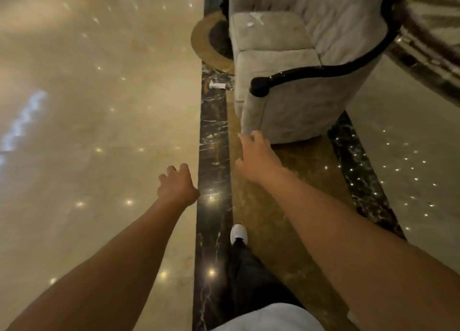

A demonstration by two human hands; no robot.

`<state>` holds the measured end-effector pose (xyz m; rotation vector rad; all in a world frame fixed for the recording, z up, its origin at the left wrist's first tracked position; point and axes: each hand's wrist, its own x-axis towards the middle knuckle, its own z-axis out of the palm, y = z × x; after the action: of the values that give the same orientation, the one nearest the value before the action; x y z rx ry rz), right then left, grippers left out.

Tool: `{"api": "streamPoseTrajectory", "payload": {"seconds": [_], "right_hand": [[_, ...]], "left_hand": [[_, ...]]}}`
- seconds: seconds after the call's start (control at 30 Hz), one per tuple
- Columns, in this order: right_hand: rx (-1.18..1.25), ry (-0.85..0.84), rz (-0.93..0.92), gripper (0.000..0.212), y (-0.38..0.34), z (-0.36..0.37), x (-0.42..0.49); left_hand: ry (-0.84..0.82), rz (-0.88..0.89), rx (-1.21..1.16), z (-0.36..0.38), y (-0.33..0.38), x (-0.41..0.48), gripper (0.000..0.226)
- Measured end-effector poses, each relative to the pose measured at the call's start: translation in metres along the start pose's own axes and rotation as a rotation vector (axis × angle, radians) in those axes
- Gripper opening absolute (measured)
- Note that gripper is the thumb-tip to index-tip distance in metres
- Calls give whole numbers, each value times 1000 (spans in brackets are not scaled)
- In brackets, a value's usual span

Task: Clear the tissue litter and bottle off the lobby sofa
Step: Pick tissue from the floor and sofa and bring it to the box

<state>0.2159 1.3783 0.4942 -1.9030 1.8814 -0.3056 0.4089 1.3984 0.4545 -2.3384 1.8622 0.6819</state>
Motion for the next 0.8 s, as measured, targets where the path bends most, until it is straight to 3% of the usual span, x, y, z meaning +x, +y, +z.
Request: {"api": "streamPoseTrajectory", "payload": {"seconds": [0.23, 0.37, 0.53, 0.8], "right_hand": [[-171, -152, -1, 84, -20, 73, 172], [-236, -235, -33, 78, -31, 69, 282], [-194, -364, 64, 57, -26, 56, 372], [-192, -544, 180, 54, 26, 107, 468]], "left_hand": [[-101, -53, -18, -11, -9, 140, 61], [-177, -120, -34, -43, 0, 239, 56], [-186, -84, -59, -76, 21, 330, 46], [-436, -86, -30, -33, 27, 458, 42]]}}
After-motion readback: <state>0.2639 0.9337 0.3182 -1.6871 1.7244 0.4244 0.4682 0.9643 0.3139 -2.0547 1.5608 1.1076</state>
